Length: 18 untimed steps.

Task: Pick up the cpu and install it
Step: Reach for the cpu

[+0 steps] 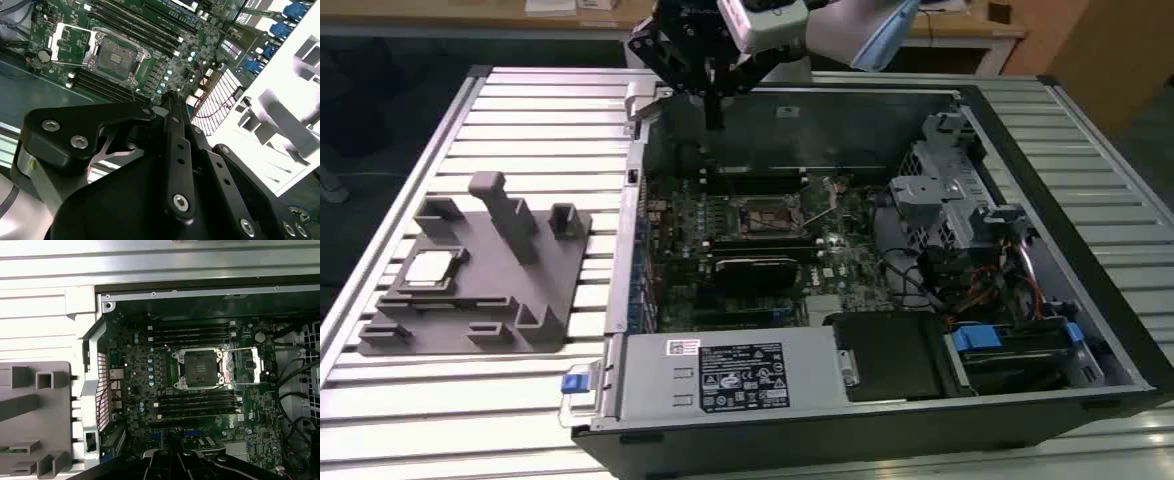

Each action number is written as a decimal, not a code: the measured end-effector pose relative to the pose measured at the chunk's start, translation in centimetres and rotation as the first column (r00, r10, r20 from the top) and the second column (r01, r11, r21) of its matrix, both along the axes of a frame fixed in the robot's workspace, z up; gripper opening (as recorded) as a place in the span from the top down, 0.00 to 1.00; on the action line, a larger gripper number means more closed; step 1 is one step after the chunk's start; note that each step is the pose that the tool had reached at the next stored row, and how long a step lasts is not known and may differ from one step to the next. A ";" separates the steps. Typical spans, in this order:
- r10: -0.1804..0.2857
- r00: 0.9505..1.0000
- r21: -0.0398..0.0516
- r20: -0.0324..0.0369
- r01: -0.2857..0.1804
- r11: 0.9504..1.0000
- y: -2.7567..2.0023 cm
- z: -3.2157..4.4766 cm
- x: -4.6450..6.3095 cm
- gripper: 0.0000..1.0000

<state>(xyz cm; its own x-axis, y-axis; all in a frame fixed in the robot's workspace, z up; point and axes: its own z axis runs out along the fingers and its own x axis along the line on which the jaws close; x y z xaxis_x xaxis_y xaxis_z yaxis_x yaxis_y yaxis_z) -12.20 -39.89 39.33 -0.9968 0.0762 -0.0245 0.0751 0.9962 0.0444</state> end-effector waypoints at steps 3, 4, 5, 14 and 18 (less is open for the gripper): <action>0.000 1.000 0.000 0.000 0.000 1.000 0.00 0.00 0.0 0.89; 0.000 1.000 0.000 0.000 0.000 1.000 0.00 0.00 0.0 0.89; 0.000 1.000 0.000 0.000 0.000 1.000 0.00 0.00 0.0 0.89; 0.000 1.000 0.000 0.000 0.000 1.000 0.00 0.00 -0.4 0.89; 0.000 1.000 0.000 0.000 0.000 1.000 0.00 0.00 -0.9 0.89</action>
